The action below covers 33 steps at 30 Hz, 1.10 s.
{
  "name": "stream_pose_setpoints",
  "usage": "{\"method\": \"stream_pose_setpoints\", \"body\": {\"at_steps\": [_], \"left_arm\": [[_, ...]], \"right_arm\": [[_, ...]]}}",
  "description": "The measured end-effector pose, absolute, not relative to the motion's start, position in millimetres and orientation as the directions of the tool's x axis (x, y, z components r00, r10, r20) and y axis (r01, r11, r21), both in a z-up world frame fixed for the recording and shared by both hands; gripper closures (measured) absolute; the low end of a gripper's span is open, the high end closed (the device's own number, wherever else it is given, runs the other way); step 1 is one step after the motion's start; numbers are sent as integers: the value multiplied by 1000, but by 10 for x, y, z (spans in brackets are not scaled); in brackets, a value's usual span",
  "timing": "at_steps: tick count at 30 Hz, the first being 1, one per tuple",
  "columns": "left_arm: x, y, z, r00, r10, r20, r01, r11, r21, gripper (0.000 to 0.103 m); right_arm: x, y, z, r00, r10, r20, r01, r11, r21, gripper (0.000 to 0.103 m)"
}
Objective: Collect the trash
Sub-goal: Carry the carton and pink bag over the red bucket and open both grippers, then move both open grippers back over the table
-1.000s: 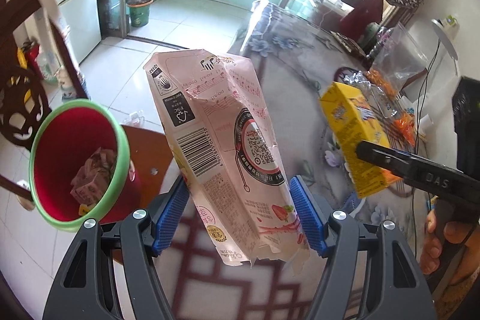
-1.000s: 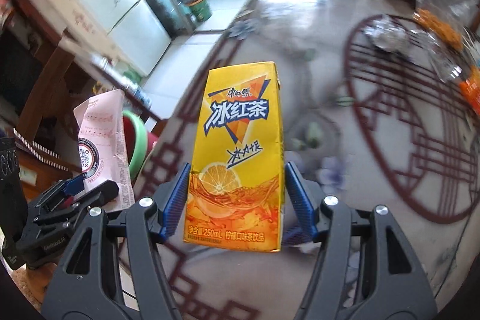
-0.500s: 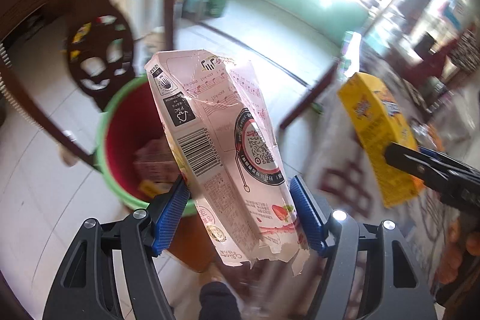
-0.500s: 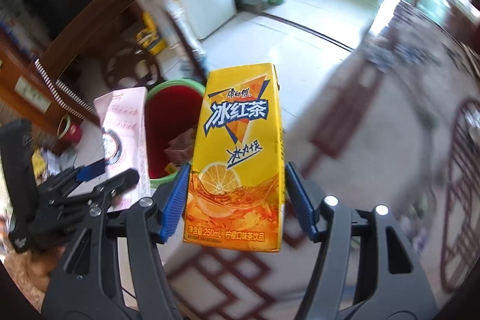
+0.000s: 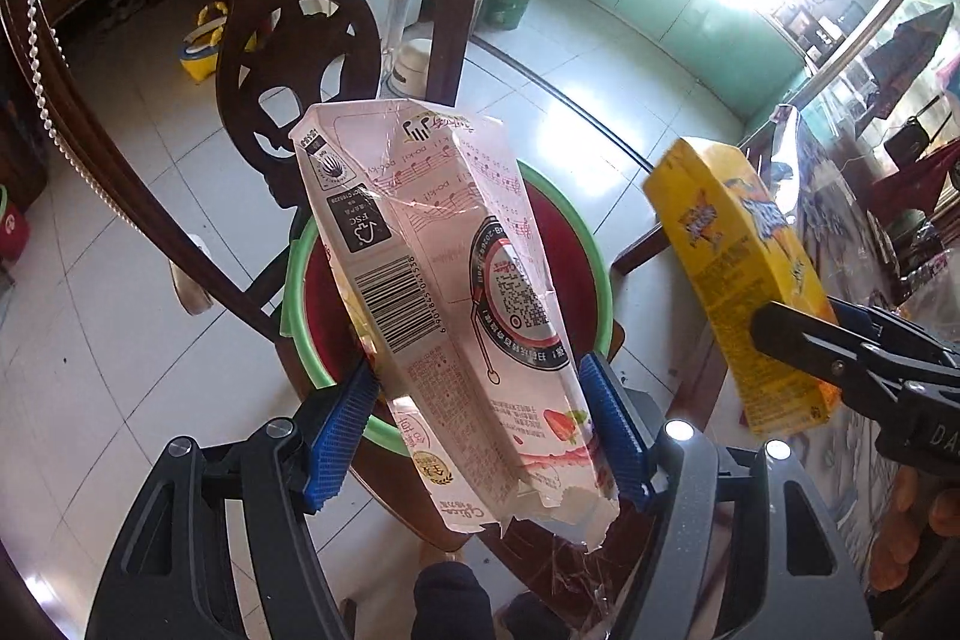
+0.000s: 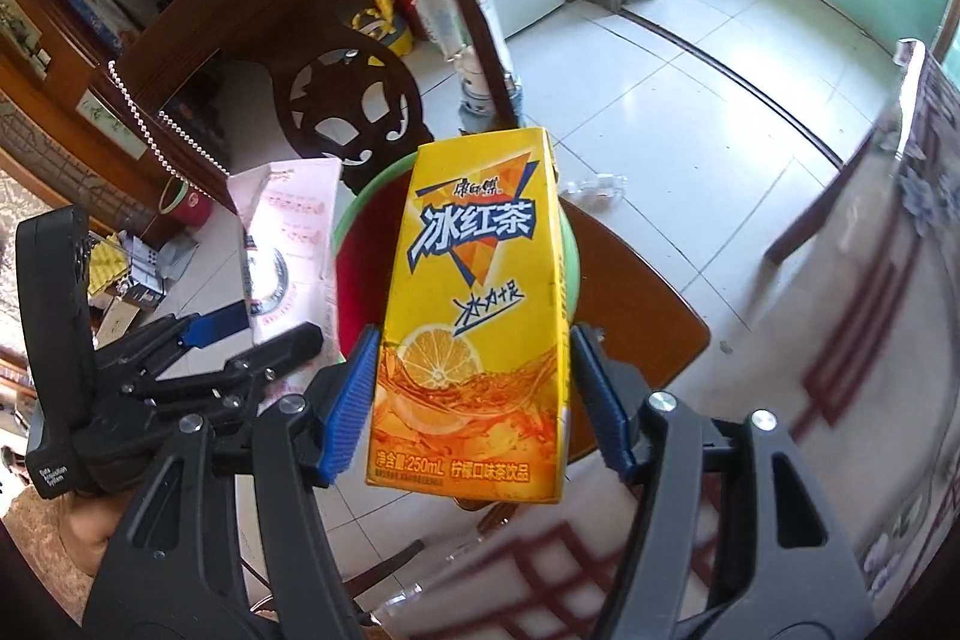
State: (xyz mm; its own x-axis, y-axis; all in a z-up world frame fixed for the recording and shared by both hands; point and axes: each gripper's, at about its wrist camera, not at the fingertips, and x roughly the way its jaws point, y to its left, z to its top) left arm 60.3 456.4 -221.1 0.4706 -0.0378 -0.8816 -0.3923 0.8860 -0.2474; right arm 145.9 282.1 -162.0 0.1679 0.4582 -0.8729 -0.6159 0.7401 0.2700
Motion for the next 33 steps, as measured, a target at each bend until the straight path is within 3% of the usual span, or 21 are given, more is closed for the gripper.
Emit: {"method": "stream_pose_setpoints", "body": {"at_steps": [11, 16, 21, 33], "left_arm": [[585, 4604, -2230, 457, -32, -889, -421, 873, -248, 36], [572, 4676, -2290, 436, -29, -900, -465, 849, -252, 33], [579, 4663, -2263, 447, -25, -894, -466, 847, -257, 27], [886, 3779, -1910, 504, -143, -851, -221, 932, -288, 28]], "right_arm": [[1524, 2937, -1681, 141, 505, -852, -607, 723, 328, 41], [1566, 2925, -1637, 161, 531, -832, -583, 731, 354, 29], [1538, 2717, -1488, 202, 548, -812, -562, 744, 362, 29], [1355, 1737, -1045, 386, 517, -764, -441, 831, 339, 28]]}}
